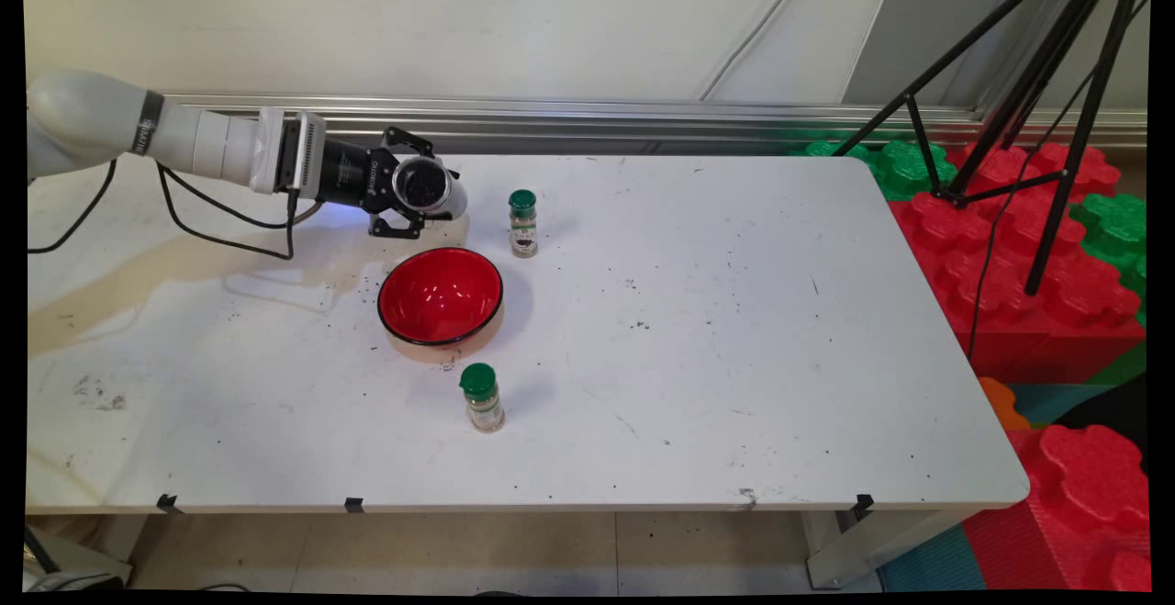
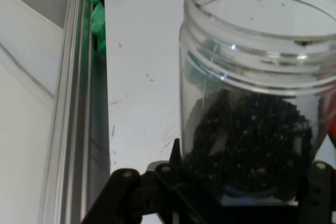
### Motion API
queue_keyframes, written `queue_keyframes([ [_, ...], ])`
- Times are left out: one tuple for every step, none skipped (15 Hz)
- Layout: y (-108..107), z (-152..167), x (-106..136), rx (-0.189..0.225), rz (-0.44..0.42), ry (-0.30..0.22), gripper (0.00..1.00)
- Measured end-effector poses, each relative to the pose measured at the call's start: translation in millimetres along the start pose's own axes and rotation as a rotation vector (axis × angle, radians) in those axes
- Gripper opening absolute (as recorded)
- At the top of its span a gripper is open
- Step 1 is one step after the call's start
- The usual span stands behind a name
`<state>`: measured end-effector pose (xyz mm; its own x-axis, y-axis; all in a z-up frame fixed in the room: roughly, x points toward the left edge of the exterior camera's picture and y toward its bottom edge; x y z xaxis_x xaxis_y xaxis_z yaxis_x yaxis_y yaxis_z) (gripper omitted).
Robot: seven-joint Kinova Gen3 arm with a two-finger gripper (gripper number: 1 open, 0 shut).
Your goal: Pour the black seasoning powder in the red bowl
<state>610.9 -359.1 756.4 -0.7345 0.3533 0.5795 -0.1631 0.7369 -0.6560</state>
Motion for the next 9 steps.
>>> queue_keyframes([
  [0.2, 0.0, 0.3, 0.002, 0.018, -0.002, 0.00],
  [0.6, 0.0, 0.8, 0.006, 0.043, -0.006, 0.00],
  [0.9, 0.1, 0.9, 0.008, 0.062, -0.009, 0.00],
  [1.3, 0.2, 1.1, 0.011, 0.089, -0.013, 0.00],
  [1.5, 0.3, 1.2, 0.013, 0.108, -0.015, 0.00],
  [2.0, 0.4, 1.2, 0.016, 0.136, -0.020, 0.00],
  [2.5, 0.6, 1.6, 0.019, 0.170, -0.025, 0.00],
  [3.0, 1.0, 1.9, 0.022, 0.204, -0.029, 0.00],
  [3.5, 1.3, 2.1, 0.025, 0.232, -0.033, 0.00],
])
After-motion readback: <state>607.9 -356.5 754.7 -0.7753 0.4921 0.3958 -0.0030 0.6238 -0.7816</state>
